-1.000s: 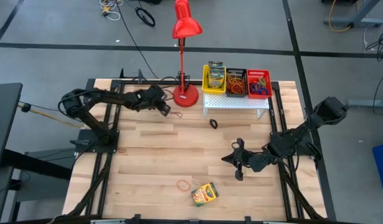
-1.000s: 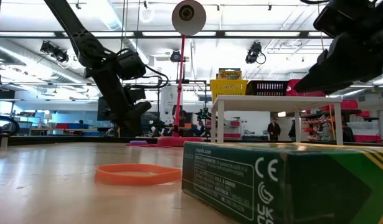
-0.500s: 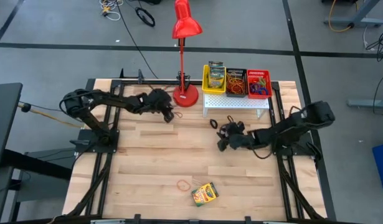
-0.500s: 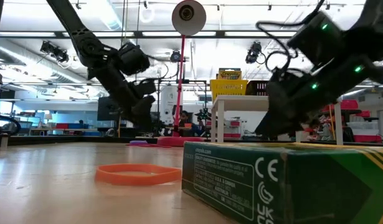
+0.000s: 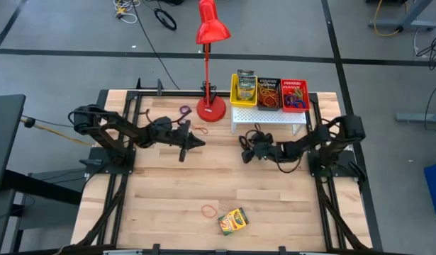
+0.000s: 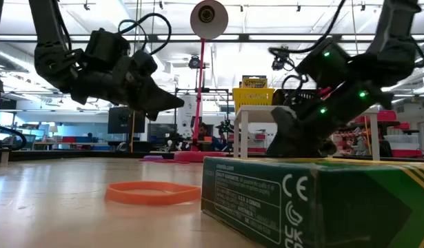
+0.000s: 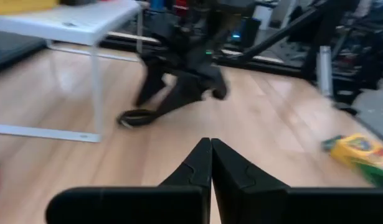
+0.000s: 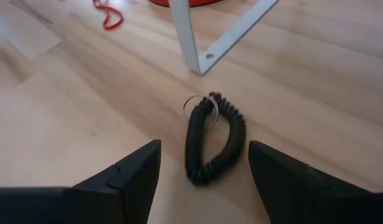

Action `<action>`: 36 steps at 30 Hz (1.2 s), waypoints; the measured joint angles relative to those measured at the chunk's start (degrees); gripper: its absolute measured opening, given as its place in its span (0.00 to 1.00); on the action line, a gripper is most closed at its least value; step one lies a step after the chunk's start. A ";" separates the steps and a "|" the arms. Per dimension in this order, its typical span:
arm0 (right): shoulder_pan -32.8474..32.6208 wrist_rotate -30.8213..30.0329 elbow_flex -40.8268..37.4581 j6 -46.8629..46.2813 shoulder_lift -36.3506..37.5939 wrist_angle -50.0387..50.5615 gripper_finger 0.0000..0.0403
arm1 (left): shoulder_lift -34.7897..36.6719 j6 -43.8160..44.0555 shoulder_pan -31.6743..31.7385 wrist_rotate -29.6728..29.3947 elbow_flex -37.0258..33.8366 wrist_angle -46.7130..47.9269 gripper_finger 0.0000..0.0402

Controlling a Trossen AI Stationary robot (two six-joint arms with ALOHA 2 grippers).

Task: Pick & Place Office Desk Supplies
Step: Put the black spring keychain into the red bin on the shelf

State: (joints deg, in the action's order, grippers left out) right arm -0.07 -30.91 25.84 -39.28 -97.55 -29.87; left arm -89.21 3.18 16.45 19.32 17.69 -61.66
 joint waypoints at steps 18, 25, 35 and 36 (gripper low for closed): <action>-0.24 -1.68 3.51 4.17 -4.54 2.86 0.14 | 0.00 1.98 -4.53 -6.84 0.00 0.41 0.03; -8.01 0.71 3.42 3.70 4.81 14.76 0.07 | 0.00 3.47 -5.17 -7.32 0.00 0.53 0.03; -17.95 -4.06 6.64 3.47 35.77 41.24 0.07 | 0.00 3.52 -6.14 -7.49 0.02 0.20 0.03; -17.94 -5.76 8.68 4.29 38.94 46.16 0.08 | 0.00 3.52 -6.26 -7.57 0.02 0.20 0.03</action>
State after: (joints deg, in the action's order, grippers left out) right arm -18.01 -36.66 34.52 -34.99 -58.60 16.29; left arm -89.21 6.70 10.19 11.75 17.72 -61.45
